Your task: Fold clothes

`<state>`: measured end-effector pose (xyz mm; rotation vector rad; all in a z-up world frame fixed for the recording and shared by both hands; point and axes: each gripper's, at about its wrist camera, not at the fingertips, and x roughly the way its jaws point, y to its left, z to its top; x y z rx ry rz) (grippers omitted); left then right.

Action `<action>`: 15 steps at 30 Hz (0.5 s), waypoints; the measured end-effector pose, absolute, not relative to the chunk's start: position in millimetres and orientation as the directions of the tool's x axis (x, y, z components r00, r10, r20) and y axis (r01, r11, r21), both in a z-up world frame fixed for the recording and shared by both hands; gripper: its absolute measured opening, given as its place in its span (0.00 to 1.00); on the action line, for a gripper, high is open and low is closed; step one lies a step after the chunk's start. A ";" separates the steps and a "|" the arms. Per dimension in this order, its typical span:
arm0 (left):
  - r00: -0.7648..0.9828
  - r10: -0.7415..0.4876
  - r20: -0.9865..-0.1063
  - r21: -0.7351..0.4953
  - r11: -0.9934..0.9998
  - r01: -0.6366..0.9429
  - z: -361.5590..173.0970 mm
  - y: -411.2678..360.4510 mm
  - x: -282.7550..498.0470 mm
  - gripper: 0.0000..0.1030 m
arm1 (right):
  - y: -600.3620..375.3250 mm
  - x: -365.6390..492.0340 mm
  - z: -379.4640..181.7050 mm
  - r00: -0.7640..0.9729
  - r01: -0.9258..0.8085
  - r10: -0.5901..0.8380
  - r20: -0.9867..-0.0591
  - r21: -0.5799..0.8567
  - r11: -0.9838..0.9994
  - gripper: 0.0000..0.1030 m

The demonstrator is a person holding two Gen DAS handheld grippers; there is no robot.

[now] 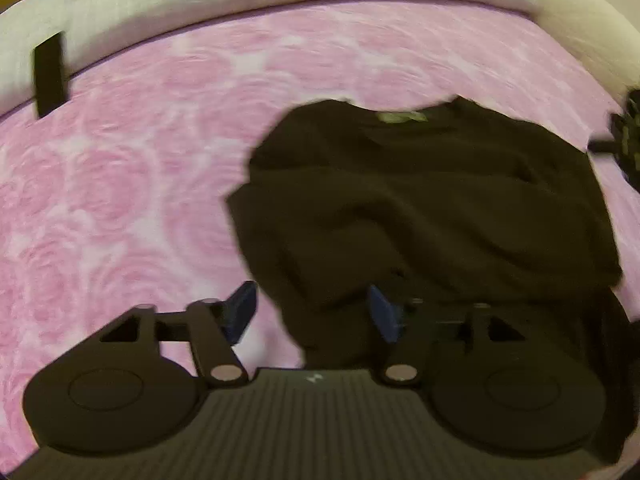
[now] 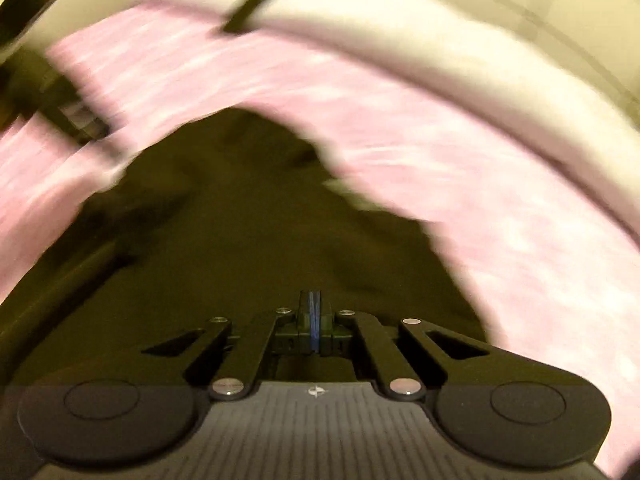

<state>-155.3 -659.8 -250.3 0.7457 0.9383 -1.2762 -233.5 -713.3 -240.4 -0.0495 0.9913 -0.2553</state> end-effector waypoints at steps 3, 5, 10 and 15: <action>0.004 -0.423 -0.906 -0.016 0.044 0.999 -265.6 -664.3 -179.6 0.61 | -750.4 -271.7 -233.5 0.432 0.337 -0.329 -0.840 -0.188 0.922 0.00; 0.008 -0.385 -0.923 0.014 -0.012 1.000 -282.1 -669.3 -191.8 0.56 | -756.0 -284.4 -238.7 0.398 0.338 -0.327 -0.857 -0.194 0.921 0.00; -0.025 -0.364 -0.931 -0.013 -0.037 0.999 -295.9 -650.2 -192.7 0.29 | -721.1 -261.5 -251.6 0.491 0.240 -0.185 -0.851 -0.073 0.968 0.33; 0.002 -0.372 -0.928 -0.018 0.048 0.999 -283.2 -607.3 -170.5 0.25 | -650.9 -186.1 -272.7 0.595 0.014 0.021 -0.803 0.037 0.999 0.55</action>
